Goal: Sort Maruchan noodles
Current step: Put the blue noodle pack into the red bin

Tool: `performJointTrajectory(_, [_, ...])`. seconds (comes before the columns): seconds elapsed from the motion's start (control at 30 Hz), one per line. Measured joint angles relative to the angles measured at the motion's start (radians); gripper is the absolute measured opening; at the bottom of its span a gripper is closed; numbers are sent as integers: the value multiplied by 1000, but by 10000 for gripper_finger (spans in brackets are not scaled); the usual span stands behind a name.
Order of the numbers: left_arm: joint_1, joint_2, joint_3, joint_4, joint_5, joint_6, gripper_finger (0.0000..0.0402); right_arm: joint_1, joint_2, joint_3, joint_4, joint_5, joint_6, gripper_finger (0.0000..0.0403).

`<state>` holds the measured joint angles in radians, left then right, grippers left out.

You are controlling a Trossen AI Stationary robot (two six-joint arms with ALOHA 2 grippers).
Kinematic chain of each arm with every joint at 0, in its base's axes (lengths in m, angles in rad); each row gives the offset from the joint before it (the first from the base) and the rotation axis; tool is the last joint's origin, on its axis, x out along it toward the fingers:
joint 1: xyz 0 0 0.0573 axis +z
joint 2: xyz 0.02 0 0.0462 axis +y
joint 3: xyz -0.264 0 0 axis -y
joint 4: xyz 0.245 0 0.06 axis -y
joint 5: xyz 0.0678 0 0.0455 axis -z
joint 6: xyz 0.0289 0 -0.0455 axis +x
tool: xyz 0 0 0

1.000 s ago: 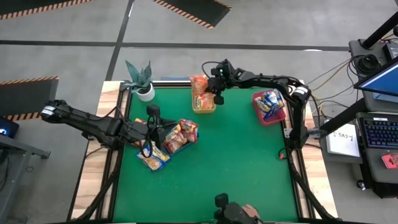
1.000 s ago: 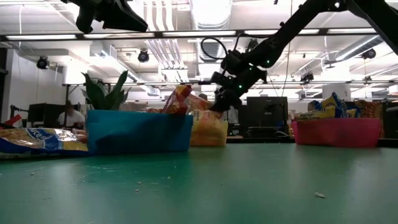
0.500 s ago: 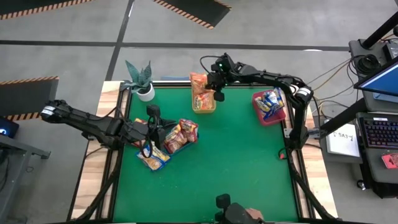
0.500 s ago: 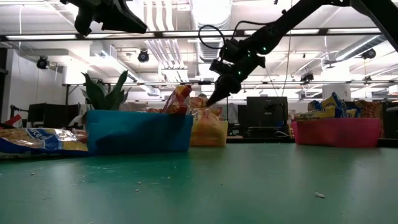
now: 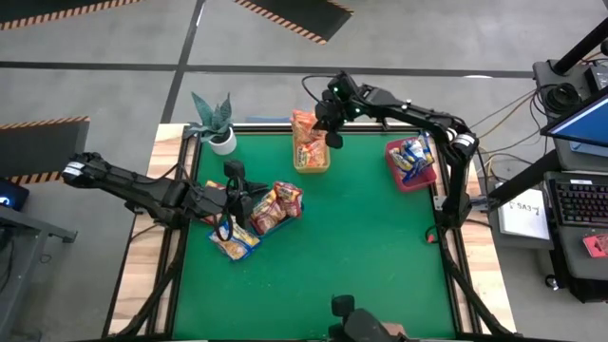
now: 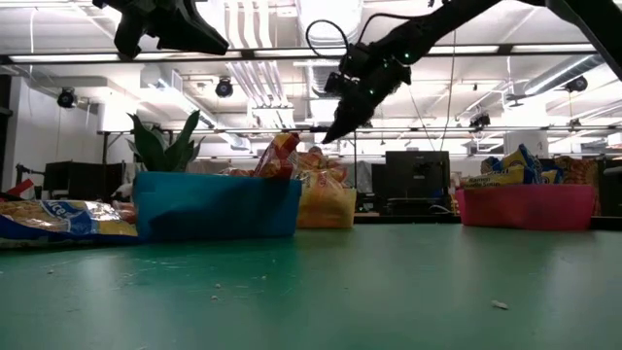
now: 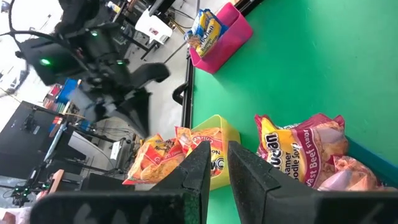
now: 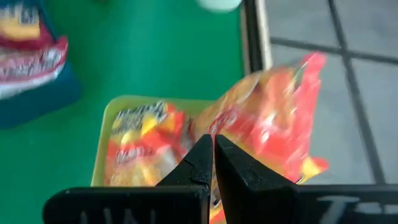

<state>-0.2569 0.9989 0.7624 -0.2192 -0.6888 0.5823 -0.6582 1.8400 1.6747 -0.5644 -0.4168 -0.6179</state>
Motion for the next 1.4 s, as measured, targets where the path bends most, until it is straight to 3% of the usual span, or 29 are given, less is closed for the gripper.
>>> performJointTrajectory(0.2, [0,0,0,0,0,0,39,-12,20,15,267,51,142,8])
performJointTrajectory(0.43, [0,0,0,0,0,-1,39,-23,115,-41,423,77,179,8])
performJointTrajectory(0.77, [0,0,0,1,0,-5,39,-7,191,-46,413,40,100,8])
performJointTrajectory(1.4, [0,0,0,-14,0,-8,39,58,120,-80,335,23,64,8])
